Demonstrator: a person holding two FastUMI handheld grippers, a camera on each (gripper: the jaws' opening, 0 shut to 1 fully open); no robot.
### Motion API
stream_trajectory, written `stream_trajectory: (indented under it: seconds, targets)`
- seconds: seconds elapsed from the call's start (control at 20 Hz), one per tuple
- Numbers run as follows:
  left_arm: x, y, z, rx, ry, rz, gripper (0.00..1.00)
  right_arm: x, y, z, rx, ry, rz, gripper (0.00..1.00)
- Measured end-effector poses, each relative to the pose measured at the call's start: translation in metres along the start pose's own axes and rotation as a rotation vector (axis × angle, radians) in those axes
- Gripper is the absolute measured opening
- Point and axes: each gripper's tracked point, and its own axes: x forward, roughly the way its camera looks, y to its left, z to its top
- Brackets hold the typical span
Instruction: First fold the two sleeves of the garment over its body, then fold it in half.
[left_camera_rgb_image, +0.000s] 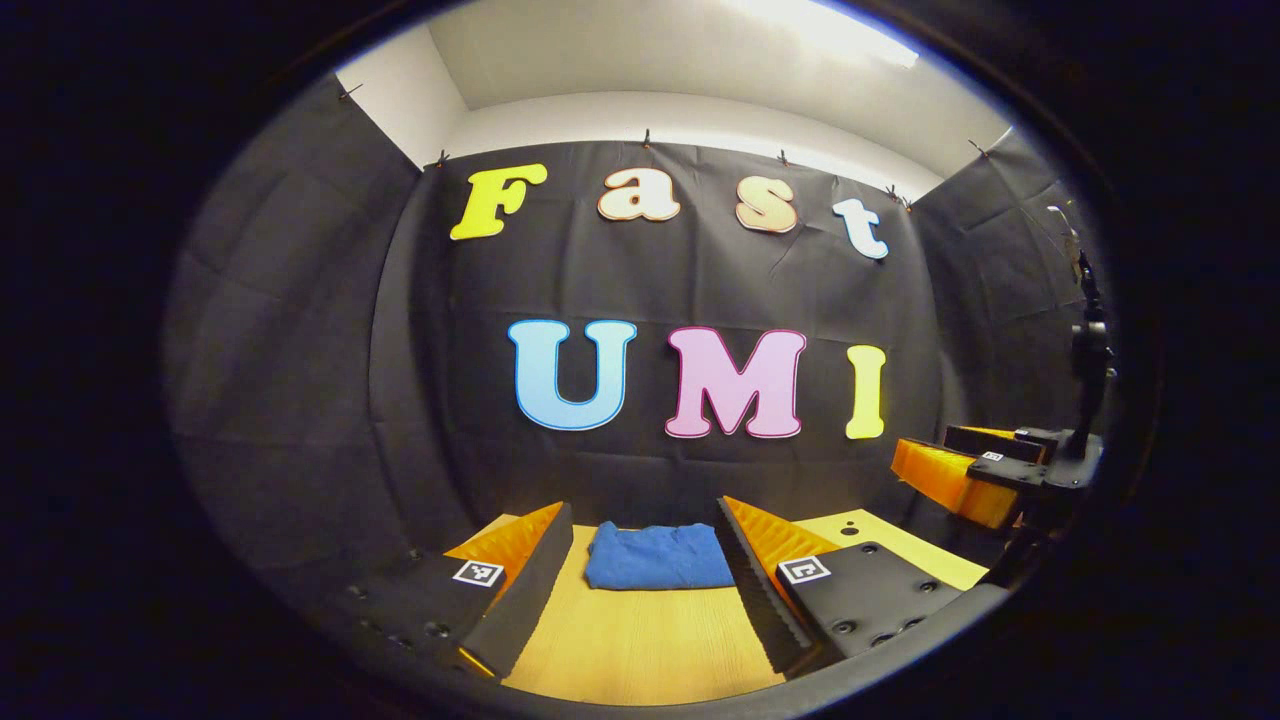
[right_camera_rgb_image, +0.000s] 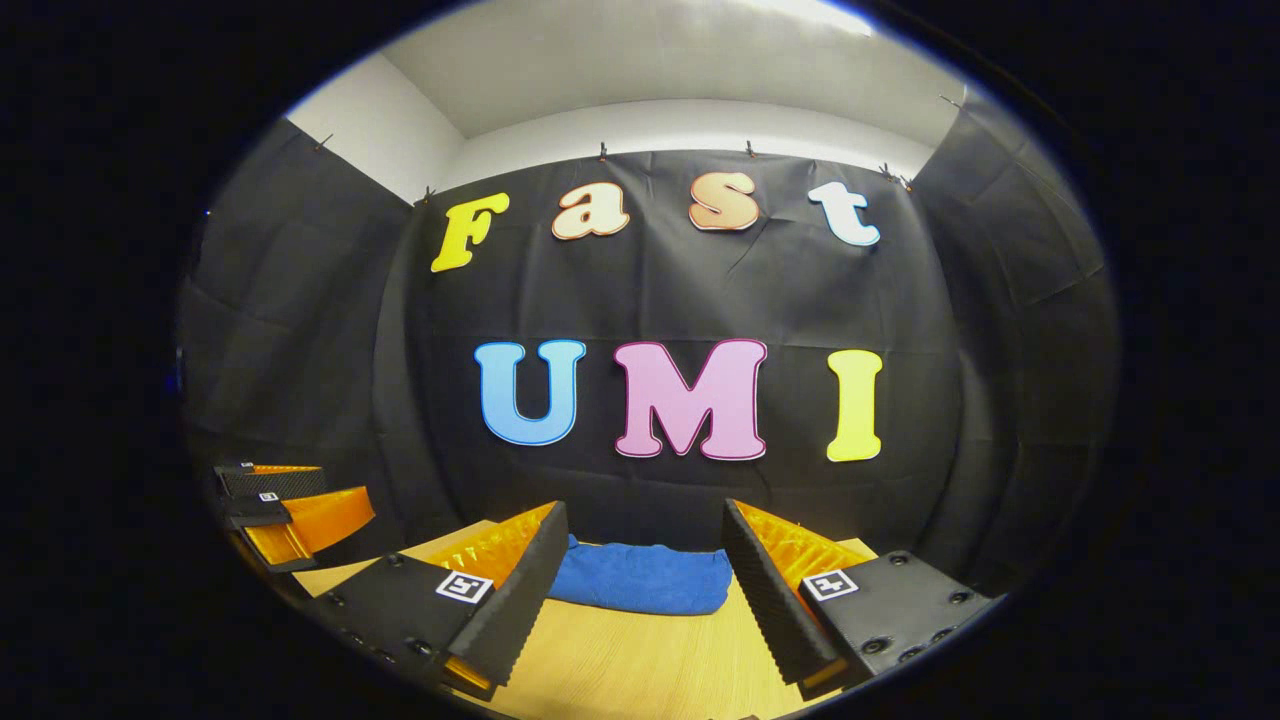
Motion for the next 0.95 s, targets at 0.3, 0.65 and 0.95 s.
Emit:
stream_trajectory:
  seconds: [0.3, 0.65, 0.95]
  targets:
    - [-0.009, 0.005, 0.001, 0.008, -0.008, 0.016, 0.82, -0.012, 0.002, 0.001, -0.009, -0.003, 0.01, 0.96]
    - [-0.013, 0.015, -0.009, 0.004, 0.022, 0.039, 0.82, -0.02, 0.005, -0.006, -0.023, 0.011, 0.017, 0.96]
    - [-0.017, 0.015, -0.014, 0.02, 0.032, 0.034, 0.82, -0.025, 0.005, -0.013, -0.015, 0.032, 0.008, 0.96]
